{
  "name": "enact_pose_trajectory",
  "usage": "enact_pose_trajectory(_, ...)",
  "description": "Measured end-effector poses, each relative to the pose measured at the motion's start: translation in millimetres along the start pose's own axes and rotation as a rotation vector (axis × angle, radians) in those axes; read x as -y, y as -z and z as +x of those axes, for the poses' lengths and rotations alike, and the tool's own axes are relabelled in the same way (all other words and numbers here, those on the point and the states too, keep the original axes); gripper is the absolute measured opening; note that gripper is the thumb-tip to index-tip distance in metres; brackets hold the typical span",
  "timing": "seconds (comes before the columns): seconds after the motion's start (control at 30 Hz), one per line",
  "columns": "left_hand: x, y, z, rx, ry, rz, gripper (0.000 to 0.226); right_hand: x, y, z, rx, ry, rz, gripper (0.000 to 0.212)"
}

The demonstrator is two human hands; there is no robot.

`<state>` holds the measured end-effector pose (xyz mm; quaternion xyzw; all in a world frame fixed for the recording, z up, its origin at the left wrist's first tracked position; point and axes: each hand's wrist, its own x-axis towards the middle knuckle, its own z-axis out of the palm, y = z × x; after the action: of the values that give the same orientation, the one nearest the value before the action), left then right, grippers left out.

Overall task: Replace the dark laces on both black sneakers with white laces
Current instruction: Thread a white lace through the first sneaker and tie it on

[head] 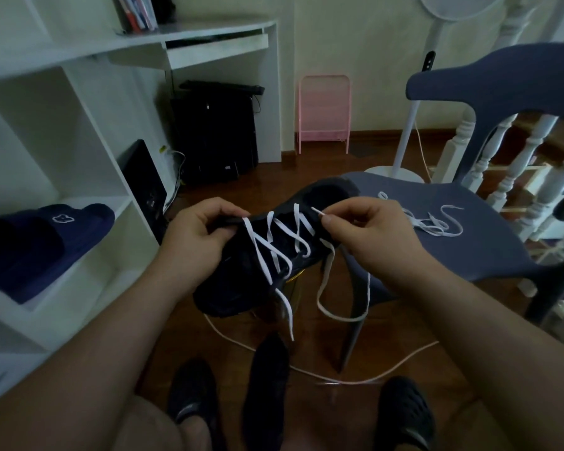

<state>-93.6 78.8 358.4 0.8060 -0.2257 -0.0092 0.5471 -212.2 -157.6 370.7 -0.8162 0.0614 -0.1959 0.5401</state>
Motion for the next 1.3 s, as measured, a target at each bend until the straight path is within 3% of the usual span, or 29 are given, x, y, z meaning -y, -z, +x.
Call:
enact_pose_trajectory(0.17, -5.3, -7.3, -9.9, -0.117, -0.089, 0.028, 0.047, 4.4, 1.1, -3.1, -0.051, 0.078, -0.085, 0.009)
enact_pose_trajectory(0.4, -16.3, -22.2, -24.5, -0.292, -0.399, 0.164, 0.056, 5.5, -13.1, -5.9, -0.092, 0.080, -0.174, 0.012)
enact_pose_trajectory(0.57, -16.2, -36.3, -24.2, -0.288, -0.360, 0.118, 0.046, 6.6, -21.2, 0.5, -0.213, 0.021, -0.104, 0.011)
enact_pose_trajectory(0.83, -23.7, -64.8, -32.1, -0.213, -0.259, 0.007, 0.038, 7.3, -36.7, 11.3, -0.356, -0.132, 0.283, 0.012)
enact_pose_trajectory(1.13, -23.5, -79.5, -36.6, -0.115, -0.353, 0.119, 0.053, 7.0, -27.0, 11.3, -0.400, -0.097, 0.105, 0.018)
enact_pose_trajectory(1.3, -26.9, -79.1, -38.2, -0.113, -0.269, 0.168, 0.049, 7.0, -28.2, 8.0, -0.366, -0.068, -0.028, 0.010)
